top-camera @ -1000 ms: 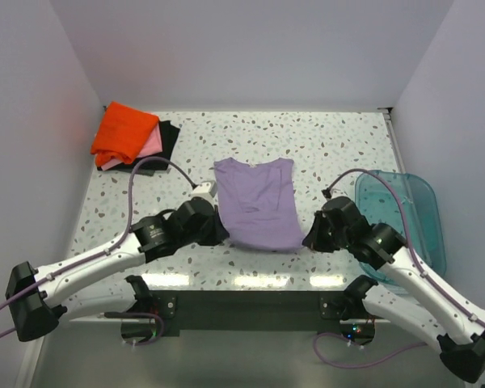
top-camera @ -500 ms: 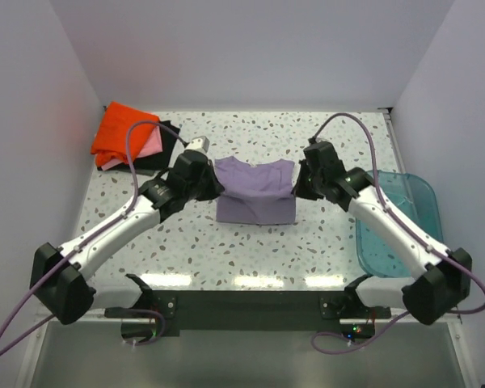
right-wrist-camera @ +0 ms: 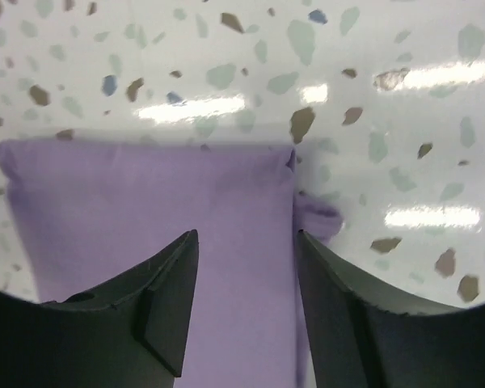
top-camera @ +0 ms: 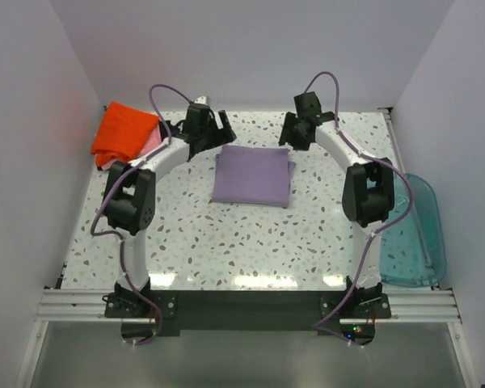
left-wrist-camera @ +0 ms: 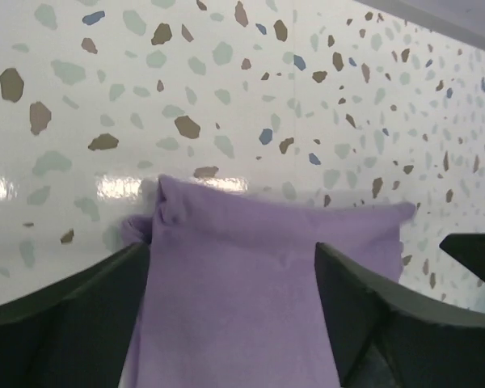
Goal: Fold and stack the t-shirts
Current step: Fold the tshirt, then neatly place the folded tshirt to the corner
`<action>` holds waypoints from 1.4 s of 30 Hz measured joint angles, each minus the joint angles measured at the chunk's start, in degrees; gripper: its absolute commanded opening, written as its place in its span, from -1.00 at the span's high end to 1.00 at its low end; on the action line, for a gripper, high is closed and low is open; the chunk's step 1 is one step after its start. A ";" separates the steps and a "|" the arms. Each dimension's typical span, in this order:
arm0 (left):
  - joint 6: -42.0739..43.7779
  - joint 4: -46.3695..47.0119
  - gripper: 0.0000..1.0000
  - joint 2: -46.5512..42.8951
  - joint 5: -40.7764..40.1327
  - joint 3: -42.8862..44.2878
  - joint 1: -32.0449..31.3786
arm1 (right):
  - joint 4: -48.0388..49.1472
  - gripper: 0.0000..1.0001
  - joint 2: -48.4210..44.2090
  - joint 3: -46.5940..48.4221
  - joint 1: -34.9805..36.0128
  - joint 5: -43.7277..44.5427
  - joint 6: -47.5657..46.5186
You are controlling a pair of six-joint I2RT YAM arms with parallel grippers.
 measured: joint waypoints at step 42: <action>11.37 -6.21 -0.40 8.76 9.44 -0.50 -0.70 | 4.70 -0.52 0.59 -16.02 0.85 2.05 -4.15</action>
